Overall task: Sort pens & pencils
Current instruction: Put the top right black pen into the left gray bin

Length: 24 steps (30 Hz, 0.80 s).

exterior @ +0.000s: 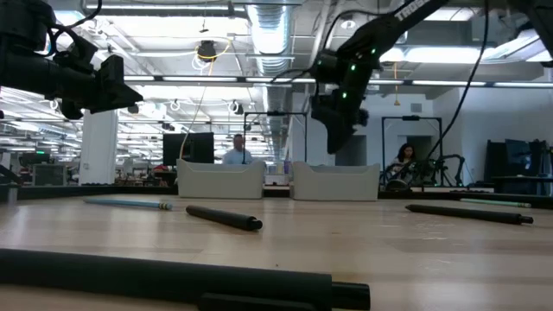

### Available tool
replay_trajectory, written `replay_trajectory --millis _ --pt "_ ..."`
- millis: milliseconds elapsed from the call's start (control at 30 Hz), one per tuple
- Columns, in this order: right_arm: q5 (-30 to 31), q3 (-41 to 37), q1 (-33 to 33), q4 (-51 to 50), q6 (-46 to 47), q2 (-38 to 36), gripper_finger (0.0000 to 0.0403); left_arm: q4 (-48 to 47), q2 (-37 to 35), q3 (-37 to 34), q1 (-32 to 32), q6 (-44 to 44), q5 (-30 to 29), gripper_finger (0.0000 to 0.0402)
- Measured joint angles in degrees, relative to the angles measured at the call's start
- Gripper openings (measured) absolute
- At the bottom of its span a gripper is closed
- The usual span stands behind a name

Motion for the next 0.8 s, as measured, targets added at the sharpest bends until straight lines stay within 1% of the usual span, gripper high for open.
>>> replay_trajectory --millis 167,367,533,800 --pt "-0.47 0.02 -0.07 -2.28 6.17 -5.29 0.0072 0.00 0.00 0.00 0.00 0.00 0.00 0.0126" --pt "-0.79 0.00 -0.07 -9.10 16.07 -10.97 0.0072 0.00 0.00 0.00 0.00 0.00 0.00 0.0126" --pt "-0.80 0.02 0.45 -15.85 19.25 -14.42 0.0072 -0.02 0.00 0.00 0.00 0.00 0.02 0.0126" --pt "-0.85 0.02 3.92 -25.31 21.16 -17.69 0.0072 -0.01 0.00 0.00 0.00 0.00 0.02 0.0126"
